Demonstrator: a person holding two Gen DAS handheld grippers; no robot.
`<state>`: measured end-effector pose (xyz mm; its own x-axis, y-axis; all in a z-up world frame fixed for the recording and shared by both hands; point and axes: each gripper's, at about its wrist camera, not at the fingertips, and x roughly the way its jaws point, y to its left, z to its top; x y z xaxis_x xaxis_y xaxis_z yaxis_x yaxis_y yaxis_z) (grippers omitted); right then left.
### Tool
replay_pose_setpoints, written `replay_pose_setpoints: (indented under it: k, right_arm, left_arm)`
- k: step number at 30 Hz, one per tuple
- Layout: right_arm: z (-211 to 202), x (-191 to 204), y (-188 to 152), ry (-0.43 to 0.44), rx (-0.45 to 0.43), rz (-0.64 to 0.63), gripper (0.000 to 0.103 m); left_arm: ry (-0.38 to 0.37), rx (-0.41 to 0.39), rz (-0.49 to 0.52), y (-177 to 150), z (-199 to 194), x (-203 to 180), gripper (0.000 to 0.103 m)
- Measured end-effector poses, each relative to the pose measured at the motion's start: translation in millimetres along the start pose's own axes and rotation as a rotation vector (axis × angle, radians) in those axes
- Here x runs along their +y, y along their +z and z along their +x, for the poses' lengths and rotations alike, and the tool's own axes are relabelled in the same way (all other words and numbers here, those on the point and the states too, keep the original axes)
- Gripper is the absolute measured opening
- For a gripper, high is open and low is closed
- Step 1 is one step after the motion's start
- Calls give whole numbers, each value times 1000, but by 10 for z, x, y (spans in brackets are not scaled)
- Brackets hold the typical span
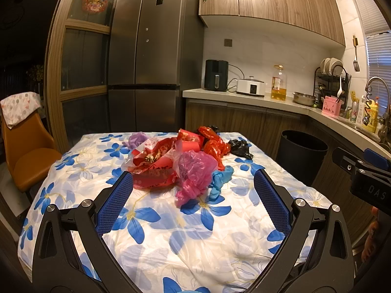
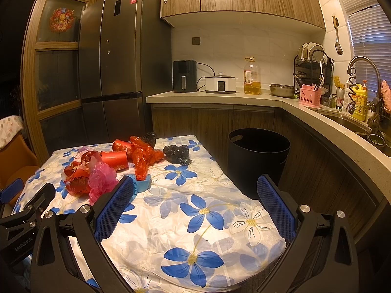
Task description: Collect trash
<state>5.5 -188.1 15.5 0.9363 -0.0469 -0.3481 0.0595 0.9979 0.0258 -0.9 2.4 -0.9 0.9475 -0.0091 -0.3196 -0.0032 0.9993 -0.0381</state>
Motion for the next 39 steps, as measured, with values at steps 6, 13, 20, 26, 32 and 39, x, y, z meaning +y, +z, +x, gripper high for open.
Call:
replay_pose_setpoints:
  k: [6,13,20,26,32,39]
  right_arm:
    - [-9,-11,4,0,-1,0,98]
    - [-11,-17,5,-1,0,1,98]
    - [-3,-7,-1,-1,-1,0,98]
    - [-13,-16,6,0,-2,1,98]
    - [-10,-12,4,0,-1,0,98]
    - [-8,-15,4,0,-2,1,98]
  left_arm:
    - [0,-1,-1,1,0,0,97]
    - [0,0,-2,3,2,0,97]
    - [-3,0,-4,-12,-3,-1,97]
    - [-1,0,-3,-7,0,-6,97]
    - [-2,0,-2,-12,-4,-11,97]
    - [-4,1,-3,-24,-9,-22,97]
